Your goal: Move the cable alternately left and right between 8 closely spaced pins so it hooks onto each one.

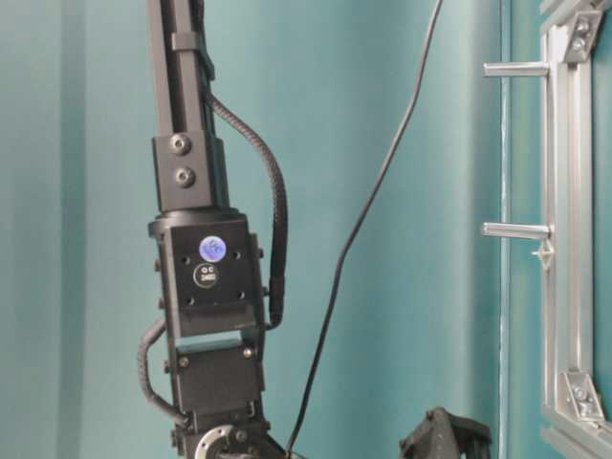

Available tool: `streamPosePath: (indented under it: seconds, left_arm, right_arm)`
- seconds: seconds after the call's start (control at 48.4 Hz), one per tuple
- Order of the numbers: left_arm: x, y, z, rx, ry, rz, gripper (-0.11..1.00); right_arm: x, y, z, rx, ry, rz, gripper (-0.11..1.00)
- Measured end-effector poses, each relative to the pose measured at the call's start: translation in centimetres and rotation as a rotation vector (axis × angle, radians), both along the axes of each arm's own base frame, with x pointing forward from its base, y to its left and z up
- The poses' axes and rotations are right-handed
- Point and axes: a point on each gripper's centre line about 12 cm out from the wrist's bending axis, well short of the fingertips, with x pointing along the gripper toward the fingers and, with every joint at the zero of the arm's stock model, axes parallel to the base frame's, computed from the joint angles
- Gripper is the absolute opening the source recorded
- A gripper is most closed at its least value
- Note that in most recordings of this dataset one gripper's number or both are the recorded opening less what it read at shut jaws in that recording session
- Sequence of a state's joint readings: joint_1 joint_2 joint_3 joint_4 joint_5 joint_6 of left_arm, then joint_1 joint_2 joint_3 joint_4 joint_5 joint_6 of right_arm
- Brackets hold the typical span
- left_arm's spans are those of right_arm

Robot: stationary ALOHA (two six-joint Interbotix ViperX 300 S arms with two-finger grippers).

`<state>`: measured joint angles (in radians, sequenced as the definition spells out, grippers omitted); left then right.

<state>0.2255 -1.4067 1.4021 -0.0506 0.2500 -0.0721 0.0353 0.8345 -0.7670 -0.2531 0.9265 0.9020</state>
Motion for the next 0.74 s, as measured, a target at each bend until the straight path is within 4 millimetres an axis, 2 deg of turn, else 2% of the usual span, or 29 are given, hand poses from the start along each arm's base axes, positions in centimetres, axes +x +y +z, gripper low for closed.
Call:
streamPosePath:
  seconds: [0.744]
  left_arm:
    - [0.0, 0.0, 0.0, 0.0, 0.0, 0.0, 0.27]
  right_arm:
    - [-0.36, -0.38, -0.17, -0.022, 0.042, 0.014, 0.13]
